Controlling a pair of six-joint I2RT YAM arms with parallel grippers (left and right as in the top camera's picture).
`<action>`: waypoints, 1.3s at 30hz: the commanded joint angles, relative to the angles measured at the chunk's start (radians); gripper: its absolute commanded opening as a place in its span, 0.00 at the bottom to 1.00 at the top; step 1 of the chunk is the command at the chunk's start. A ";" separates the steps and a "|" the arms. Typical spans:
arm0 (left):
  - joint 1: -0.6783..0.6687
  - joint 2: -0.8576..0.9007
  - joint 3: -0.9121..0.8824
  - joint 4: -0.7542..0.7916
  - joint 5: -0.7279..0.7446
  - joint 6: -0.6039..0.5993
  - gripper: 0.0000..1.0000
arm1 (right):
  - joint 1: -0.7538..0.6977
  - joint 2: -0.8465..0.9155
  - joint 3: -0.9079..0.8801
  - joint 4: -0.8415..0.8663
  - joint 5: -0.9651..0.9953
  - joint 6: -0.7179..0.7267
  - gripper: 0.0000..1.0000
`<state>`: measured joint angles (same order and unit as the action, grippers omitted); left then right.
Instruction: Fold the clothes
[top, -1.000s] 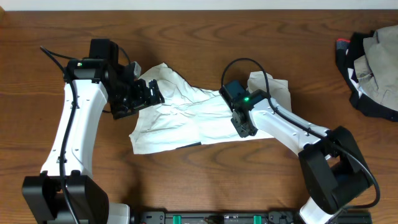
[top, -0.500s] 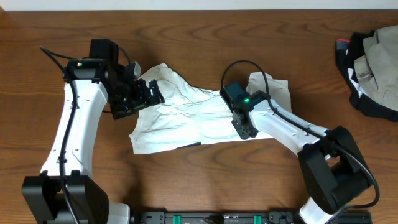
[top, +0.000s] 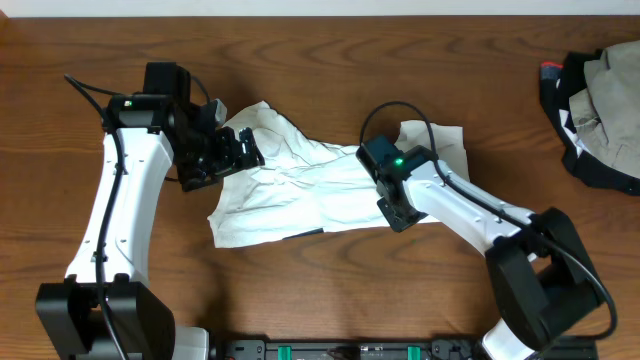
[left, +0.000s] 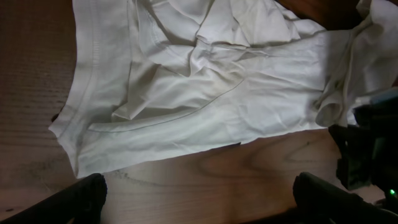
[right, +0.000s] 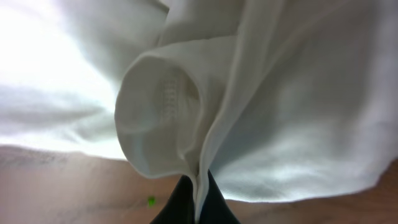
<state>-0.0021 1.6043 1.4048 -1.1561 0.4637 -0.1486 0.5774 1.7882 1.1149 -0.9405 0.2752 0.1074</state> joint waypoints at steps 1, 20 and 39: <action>0.000 -0.009 0.010 -0.002 -0.012 0.022 0.98 | 0.007 -0.051 -0.008 -0.014 -0.048 0.034 0.01; 0.001 -0.009 0.010 0.005 -0.012 0.022 0.98 | 0.003 -0.081 -0.012 -0.061 -0.166 0.064 0.25; 0.001 -0.009 0.007 0.006 -0.012 0.022 0.98 | -0.239 -0.069 0.171 -0.032 -0.125 0.257 0.09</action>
<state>-0.0021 1.6043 1.4048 -1.1481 0.4641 -0.1482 0.3965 1.7168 1.2964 -0.9882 0.2234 0.3668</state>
